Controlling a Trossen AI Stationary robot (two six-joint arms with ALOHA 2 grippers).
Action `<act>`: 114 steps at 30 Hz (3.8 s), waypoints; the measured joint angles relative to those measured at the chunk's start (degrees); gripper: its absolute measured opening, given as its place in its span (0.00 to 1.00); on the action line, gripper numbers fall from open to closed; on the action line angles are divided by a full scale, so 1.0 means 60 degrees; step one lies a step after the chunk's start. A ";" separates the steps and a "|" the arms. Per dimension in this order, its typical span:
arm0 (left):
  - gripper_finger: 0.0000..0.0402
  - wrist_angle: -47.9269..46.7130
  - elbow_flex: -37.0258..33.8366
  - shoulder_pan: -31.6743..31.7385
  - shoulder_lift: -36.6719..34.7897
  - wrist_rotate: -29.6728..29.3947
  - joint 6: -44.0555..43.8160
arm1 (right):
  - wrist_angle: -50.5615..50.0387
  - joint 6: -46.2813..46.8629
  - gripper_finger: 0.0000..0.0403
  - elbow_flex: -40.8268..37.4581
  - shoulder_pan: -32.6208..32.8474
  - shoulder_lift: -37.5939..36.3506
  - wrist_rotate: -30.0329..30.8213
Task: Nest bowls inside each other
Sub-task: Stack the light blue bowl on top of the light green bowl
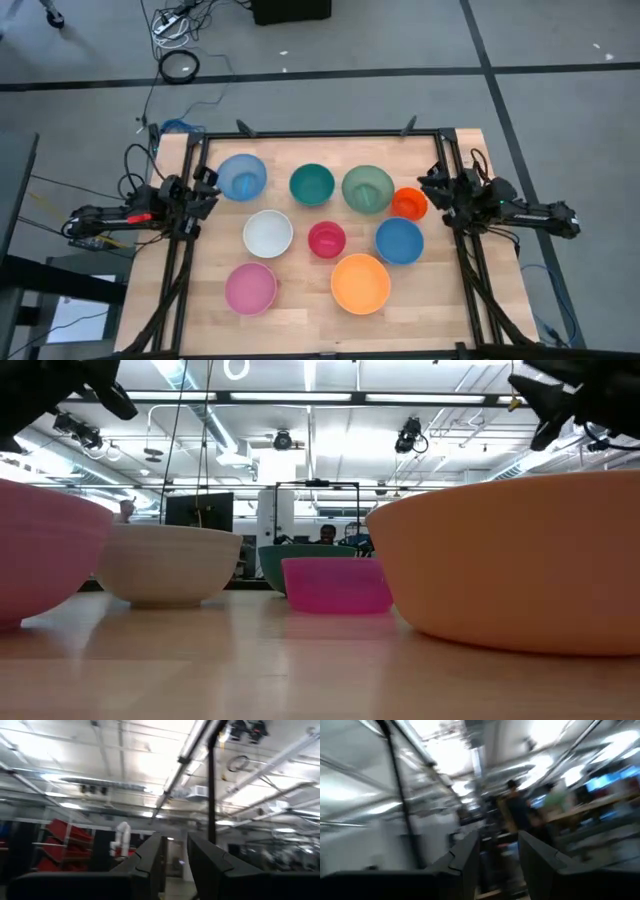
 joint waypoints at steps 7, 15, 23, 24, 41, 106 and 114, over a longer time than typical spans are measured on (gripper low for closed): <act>0.25 0.0026 0.0000 0.0000 0.0000 0.0037 -0.0001 | -0.0171 -0.1912 0.32 0.0000 -0.0001 0.0001 0.2244; 0.25 0.0321 0.0000 0.0000 0.0000 -0.0805 0.0010 | -0.1517 -0.2190 0.31 0.0004 0.0000 0.0004 0.2977; 0.25 0.0397 0.0001 0.0000 0.0017 -0.0808 -0.0025 | -0.2290 -0.1457 0.31 0.0004 0.0000 0.0004 0.2977; 0.25 0.0411 0.0004 0.0000 0.0008 -0.0809 -0.0074 | -0.2268 -0.1453 0.31 0.0004 0.0000 0.0004 0.2977; 0.25 -0.5837 0.3822 -0.0004 0.2899 -0.2123 0.1848 | -0.6383 -0.1985 0.24 0.3864 0.0314 0.2542 0.4420; 0.25 -1.6009 0.6105 0.1944 1.0412 -0.3527 0.4837 | -1.2912 0.1051 0.45 1.0706 0.1368 0.9388 0.5186; 0.15 -1.4818 0.6105 0.2312 1.1827 -0.3286 0.4977 | -1.2934 0.1075 0.44 1.0703 0.1518 0.9391 0.5144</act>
